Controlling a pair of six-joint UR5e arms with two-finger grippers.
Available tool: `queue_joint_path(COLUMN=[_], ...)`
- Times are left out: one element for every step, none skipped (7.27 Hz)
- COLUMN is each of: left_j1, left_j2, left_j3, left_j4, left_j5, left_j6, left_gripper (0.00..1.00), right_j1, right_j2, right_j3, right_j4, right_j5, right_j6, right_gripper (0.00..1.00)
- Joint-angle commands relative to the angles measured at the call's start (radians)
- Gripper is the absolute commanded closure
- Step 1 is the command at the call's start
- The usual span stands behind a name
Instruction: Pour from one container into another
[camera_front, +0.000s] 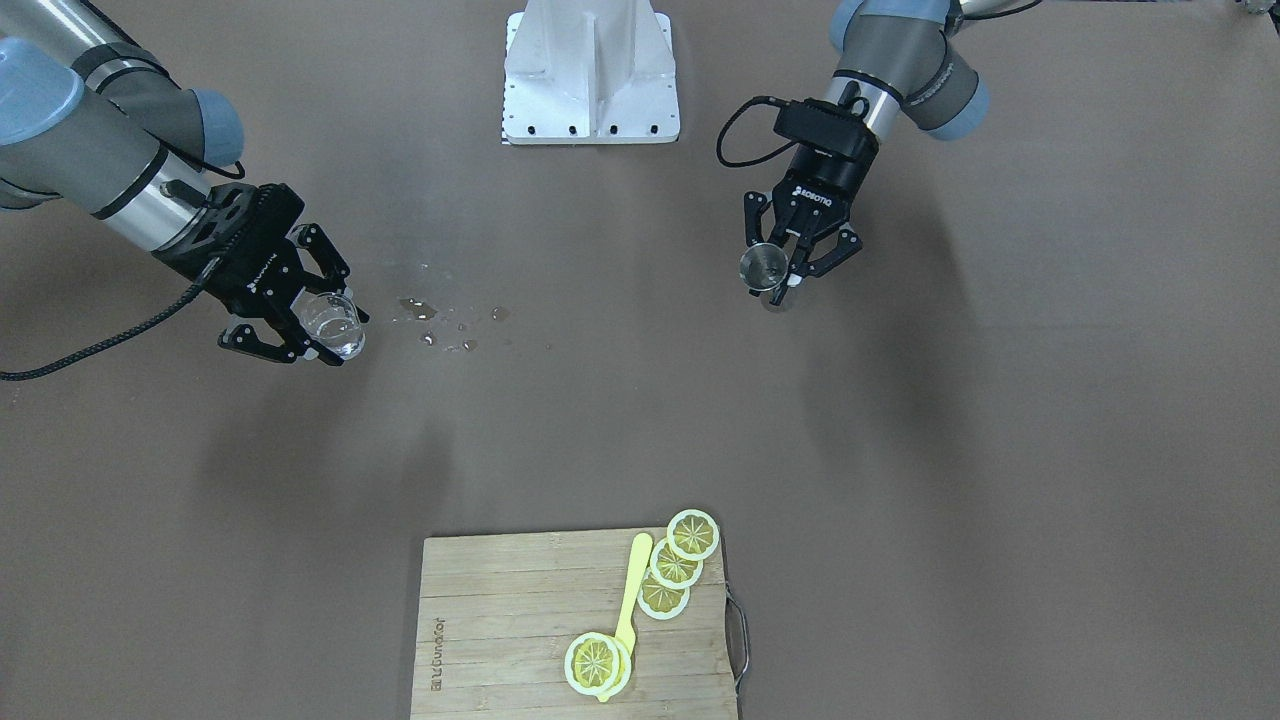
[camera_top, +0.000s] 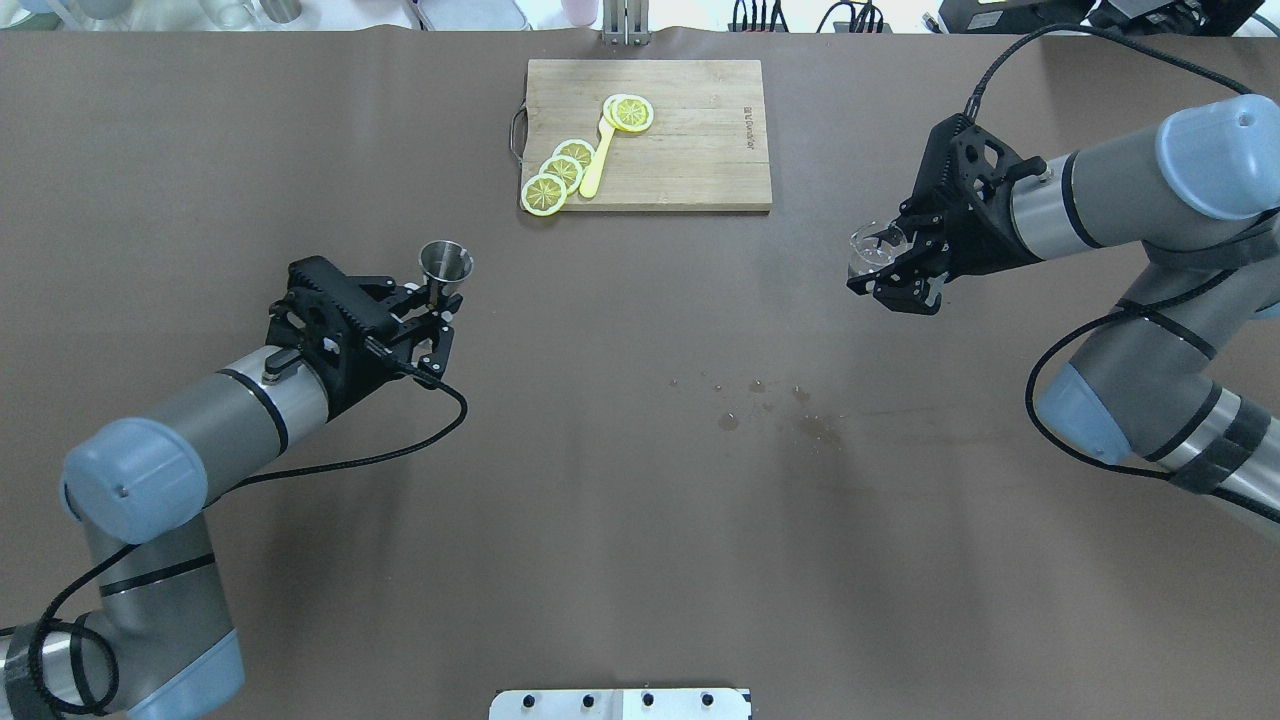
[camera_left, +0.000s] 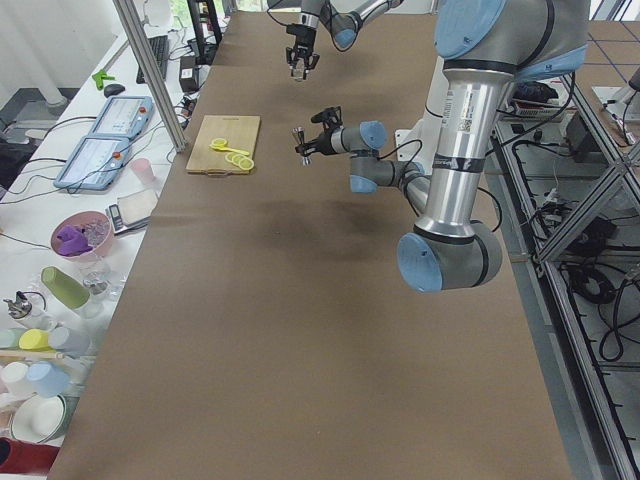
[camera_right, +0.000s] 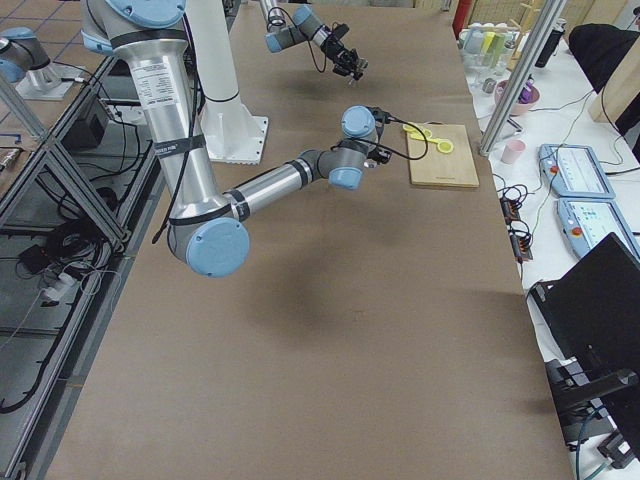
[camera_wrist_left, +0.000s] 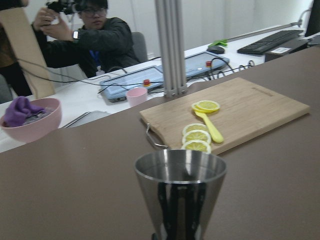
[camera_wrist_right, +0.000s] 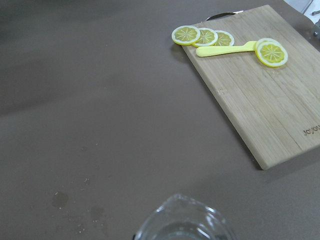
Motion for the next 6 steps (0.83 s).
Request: queue_joint_path(left_j1=[-0.070, -0.092, -0.110, -0.138, -0.149, -0.173], left_j2=[-0.119, -0.165, -0.208, -0.263, -0.284, -0.311], left_j3=[0.071, 0.119, 0.159, 0.215, 0.250, 0.297], left_j4=[0.002, 0.002, 0.001, -0.001, -0.002, -0.036], left_j5=[-0.226, -0.328, -0.400, -0.452, -0.489, -0.596], left_j6=[0.143, 0.158, 0.162, 0.269, 0.295, 0.300], left_gripper=[1.00, 1.00, 1.00, 1.00, 1.00, 1.00], right_j1=[-0.028, -0.028, -0.039, -0.048, -0.056, -0.057], right_j2=[0.051, 0.076, 0.073, 0.075, 0.116, 0.142], right_j3=[0.079, 0.099, 0.114, 0.114, 0.113, 0.123], right_j4=[-0.232, -0.299, -0.305, -0.308, -0.376, -0.436], right_j5=[-0.003, -0.003, -0.001, 0.008, 0.001, 0.010], right_j6=[-0.015, -0.016, -0.016, -0.016, -0.016, -0.041], right_gripper=[1.00, 1.00, 1.00, 1.00, 1.00, 1.00])
